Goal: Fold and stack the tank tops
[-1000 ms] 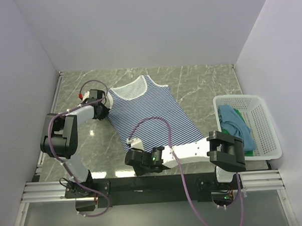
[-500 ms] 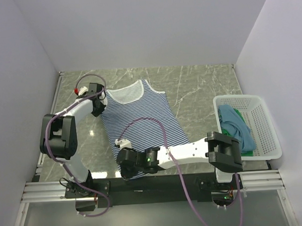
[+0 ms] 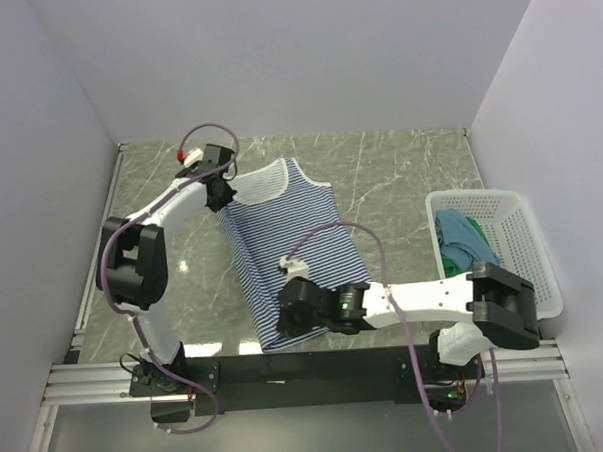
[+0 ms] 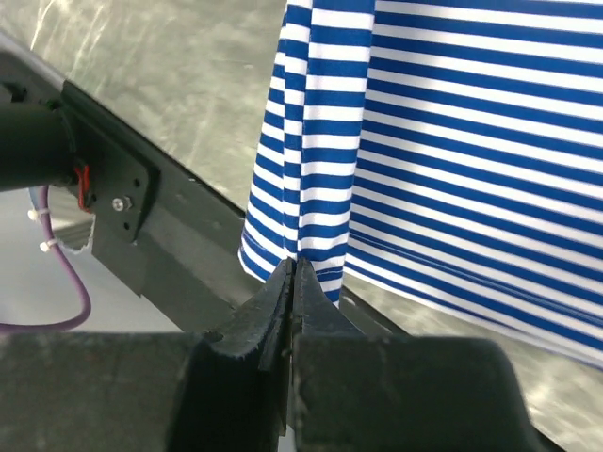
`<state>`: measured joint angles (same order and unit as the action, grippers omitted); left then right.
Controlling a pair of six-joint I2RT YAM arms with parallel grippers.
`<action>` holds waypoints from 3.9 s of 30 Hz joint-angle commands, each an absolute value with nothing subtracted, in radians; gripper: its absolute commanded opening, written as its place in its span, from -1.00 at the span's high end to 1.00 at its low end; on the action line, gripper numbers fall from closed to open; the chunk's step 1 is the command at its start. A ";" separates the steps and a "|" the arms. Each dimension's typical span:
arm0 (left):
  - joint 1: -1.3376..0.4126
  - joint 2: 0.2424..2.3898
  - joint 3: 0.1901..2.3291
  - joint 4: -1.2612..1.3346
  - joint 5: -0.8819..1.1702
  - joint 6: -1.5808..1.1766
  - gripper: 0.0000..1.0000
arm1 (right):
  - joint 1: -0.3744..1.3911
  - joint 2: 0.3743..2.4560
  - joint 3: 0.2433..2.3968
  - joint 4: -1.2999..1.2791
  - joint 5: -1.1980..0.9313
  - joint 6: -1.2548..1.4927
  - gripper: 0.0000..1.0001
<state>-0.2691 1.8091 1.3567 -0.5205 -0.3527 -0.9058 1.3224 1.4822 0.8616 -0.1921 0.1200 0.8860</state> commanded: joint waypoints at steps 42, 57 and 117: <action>-0.394 1.974 1.484 -0.491 -0.367 -1.019 0.56 | 1.345 1.465 0.873 -0.489 0.517 0.922 0.23; -0.282 2.106 1.518 -0.494 -0.328 -0.905 0.72 | 1.413 1.822 1.060 -0.318 0.244 0.853 0.24; -1.230 1.397 0.874 -0.264 -0.282 -1.043 0.25 | 0.425 2.080 1.448 -0.379 0.173 0.629 0.51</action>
